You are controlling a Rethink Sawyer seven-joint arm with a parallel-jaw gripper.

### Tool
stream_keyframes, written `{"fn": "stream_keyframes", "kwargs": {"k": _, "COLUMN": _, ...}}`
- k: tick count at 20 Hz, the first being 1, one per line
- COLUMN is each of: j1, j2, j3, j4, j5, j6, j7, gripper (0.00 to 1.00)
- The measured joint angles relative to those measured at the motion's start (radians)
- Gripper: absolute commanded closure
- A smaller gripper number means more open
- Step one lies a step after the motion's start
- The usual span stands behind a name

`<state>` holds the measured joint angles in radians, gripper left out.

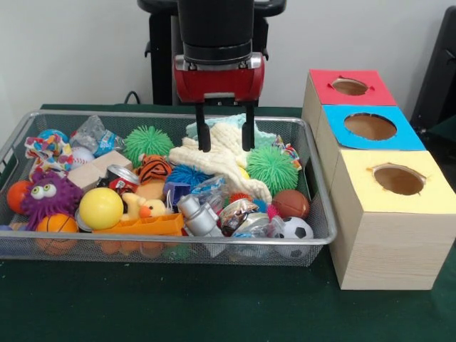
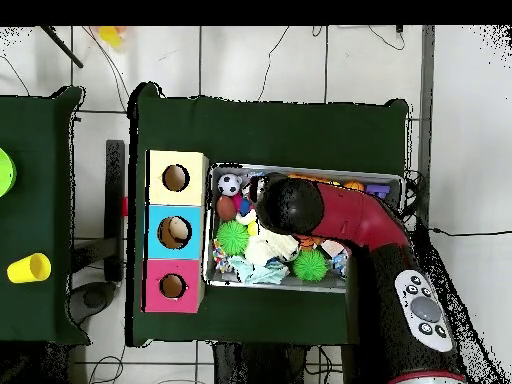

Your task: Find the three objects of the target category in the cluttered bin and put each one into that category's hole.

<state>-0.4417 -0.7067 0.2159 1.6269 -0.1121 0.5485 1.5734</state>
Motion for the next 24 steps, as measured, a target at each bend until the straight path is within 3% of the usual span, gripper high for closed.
{"fn": "stream_keyframes", "kwargs": {"k": 15, "j1": -0.031, "j2": -0.004, "j3": 0.011, "j4": 0.003, "j5": -0.077, "j6": 0.0, "j7": 0.0, "gripper": 0.0}}
{"fn": "stream_keyframes", "kwargs": {"k": 24, "j1": -0.067, "j2": -0.032, "j3": 0.017, "j4": 0.03, "j5": -0.085, "j6": 0.0, "j7": 0.0, "gripper": 0.0}}
